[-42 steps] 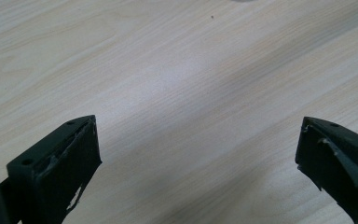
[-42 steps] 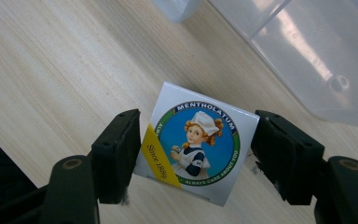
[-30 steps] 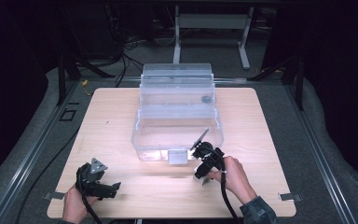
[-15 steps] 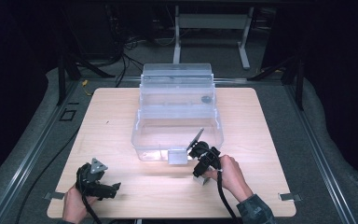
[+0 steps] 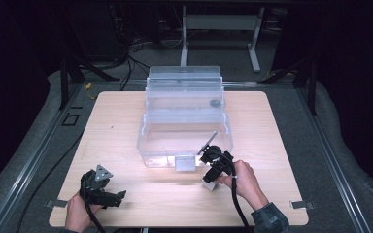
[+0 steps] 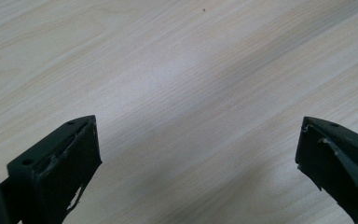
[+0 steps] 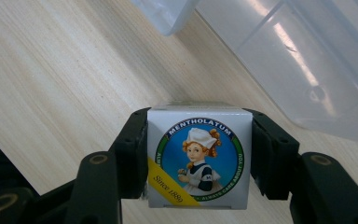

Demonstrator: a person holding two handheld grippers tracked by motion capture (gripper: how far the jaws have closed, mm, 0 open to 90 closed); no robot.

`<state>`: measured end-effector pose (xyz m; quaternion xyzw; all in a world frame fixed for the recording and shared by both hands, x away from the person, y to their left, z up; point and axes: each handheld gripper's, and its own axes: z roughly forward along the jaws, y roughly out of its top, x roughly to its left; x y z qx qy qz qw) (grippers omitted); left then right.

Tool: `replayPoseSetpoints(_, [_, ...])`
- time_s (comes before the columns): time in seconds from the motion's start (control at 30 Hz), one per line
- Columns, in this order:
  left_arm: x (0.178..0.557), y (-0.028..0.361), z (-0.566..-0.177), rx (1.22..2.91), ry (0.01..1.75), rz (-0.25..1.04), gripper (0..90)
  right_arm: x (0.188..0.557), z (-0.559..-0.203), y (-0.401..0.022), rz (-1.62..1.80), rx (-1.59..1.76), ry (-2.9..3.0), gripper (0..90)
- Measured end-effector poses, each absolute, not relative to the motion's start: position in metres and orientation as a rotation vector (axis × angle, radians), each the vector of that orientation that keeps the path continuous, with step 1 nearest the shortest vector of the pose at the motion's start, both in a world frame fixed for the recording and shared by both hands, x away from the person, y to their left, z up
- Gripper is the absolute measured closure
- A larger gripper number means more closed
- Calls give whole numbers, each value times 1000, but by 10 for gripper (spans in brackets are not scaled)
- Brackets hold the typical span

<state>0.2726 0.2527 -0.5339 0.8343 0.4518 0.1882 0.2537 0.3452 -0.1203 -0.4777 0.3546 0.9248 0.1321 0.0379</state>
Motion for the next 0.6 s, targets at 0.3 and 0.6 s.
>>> replayPoseSetpoints(0.3, [273,251,-535,2291,1214,512,0,344,-471,-127,406,1073,2832,458])
replayPoseSetpoints(0.6, [274,250,-535,2295,1197,507,0,341,-461,-130,381,1051,2813,458])
